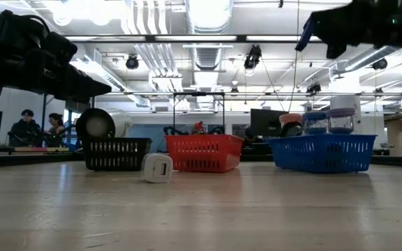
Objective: Pick & Place Office items
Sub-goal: Put the blue digital clock into the red bin
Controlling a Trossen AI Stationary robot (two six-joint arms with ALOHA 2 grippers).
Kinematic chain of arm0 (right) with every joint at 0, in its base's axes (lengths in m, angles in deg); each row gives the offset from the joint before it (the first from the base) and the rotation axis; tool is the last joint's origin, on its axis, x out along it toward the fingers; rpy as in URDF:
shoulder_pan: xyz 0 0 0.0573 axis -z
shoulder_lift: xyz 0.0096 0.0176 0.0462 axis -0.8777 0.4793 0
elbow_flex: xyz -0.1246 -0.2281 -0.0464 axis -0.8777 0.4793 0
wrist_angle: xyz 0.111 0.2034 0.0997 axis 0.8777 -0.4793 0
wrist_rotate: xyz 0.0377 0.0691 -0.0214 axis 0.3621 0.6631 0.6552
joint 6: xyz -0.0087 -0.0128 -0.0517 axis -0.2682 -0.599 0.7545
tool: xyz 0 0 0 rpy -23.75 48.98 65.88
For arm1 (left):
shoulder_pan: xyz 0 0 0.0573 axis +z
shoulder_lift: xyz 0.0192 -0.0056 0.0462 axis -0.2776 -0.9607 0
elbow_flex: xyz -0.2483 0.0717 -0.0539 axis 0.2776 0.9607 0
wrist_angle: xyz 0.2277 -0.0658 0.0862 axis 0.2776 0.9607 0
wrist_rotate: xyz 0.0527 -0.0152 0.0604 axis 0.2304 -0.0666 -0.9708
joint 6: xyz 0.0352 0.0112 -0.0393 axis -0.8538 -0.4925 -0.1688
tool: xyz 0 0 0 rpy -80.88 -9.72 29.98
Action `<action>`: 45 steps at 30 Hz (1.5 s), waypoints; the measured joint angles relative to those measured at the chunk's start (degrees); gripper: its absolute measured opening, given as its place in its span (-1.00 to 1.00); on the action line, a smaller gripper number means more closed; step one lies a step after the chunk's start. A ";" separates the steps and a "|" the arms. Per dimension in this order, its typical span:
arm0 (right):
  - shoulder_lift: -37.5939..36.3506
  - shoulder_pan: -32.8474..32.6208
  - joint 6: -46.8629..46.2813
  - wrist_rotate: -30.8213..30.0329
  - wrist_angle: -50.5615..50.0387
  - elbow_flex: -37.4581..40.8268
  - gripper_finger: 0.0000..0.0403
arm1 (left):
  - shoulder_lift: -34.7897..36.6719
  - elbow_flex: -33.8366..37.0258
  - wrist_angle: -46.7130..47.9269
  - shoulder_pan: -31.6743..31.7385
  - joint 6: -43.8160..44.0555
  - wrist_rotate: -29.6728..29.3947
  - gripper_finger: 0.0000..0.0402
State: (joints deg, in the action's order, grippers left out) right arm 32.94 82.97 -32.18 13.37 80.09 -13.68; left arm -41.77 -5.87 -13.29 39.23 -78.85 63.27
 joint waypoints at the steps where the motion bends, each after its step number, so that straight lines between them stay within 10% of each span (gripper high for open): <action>1: 0.00 0.01 0.02 -0.01 2.10 1.70 -0.26 | 0.00 0.00 0.00 0.00 -0.08 0.00 -0.93; 9: 0.42 0.04 -0.18 -2.45 17.58 12.56 -0.26 | 0.00 0.00 0.00 0.00 -1.30 0.02 -0.93; 45: 1.01 0.04 -1.09 -2.86 15.18 12.35 -0.25 | 0.31 -0.02 -1.03 0.00 0.03 -2.80 -0.94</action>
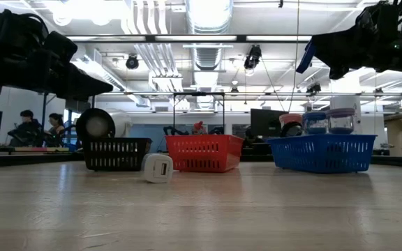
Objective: Pick & Place Office items
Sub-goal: Put the blue digital clock into the red bin
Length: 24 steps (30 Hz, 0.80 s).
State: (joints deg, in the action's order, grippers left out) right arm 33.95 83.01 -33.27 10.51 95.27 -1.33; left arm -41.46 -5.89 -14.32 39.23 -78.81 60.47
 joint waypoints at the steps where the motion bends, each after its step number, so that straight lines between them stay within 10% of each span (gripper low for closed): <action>1: 0.00 0.00 -0.15 -0.02 0.00 0.00 -0.25 | 0.00 0.00 0.00 0.00 -0.02 0.00 -0.94; 11: 4.88 -0.04 0.30 -2.73 -0.20 -3.69 -0.25 | 0.00 0.01 -0.04 0.00 -1.36 0.01 -0.93; 24: 31.87 -2.68 4.59 -2.69 -16.30 -28.93 -0.25 | 0.00 0.00 -0.28 0.00 0.00 0.04 -0.93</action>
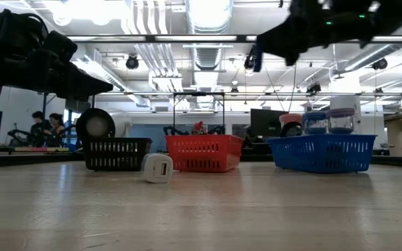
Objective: Pick & Place Office items
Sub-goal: Put the blue digital clock into the red bin
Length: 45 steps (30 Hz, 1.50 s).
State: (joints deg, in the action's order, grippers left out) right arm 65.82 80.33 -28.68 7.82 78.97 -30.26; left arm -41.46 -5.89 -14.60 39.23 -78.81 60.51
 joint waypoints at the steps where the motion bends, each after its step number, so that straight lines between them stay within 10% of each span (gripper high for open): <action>1: 2.29 -0.11 0.01 0.15 -0.62 -1.83 -0.25 | 0.00 0.02 0.02 0.00 0.00 0.00 -0.93; 26: 46.90 -5.64 3.08 2.31 -43.54 -48.42 -0.25 | -0.04 0.01 0.04 0.00 1.06 0.13 -0.93; 45: 57.57 -6.33 3.17 -0.46 -49.13 -52.60 -0.25 | -0.06 0.01 0.04 0.00 0.85 -0.02 -0.93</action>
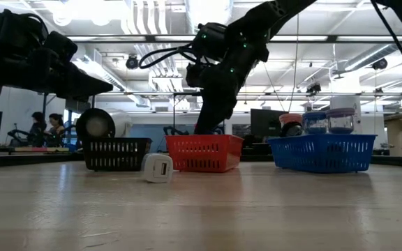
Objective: Pick & Place Office items
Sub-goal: Put the blue digital clock into the red bin, then put the left blue charger adapter into the black bin
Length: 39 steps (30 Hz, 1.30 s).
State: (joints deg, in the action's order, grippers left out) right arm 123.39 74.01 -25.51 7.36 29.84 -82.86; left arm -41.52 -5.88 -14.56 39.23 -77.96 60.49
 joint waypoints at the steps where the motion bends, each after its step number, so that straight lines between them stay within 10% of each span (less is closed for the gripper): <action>1: 0.00 -0.01 0.15 0.01 -0.38 0.02 -0.25 | 0.01 -0.01 0.00 0.00 0.00 0.00 -0.93; 18: -11.79 0.14 0.88 5.07 -5.67 0.04 0.15 | -0.08 -0.01 0.26 -0.02 0.07 0.04 -0.93; 27: -36.77 -0.22 2.67 7.45 6.24 4.84 -0.08 | -0.05 -0.01 0.39 -0.02 0.43 0.17 -0.93; 39: -76.89 -0.31 -1.26 5.28 28.94 36.02 -0.48 | -0.05 0.01 0.39 -0.02 1.31 0.15 -0.93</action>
State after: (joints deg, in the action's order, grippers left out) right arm 46.50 73.70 -26.77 12.64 58.79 -46.84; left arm -41.57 -5.87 -14.16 39.21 -76.65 60.65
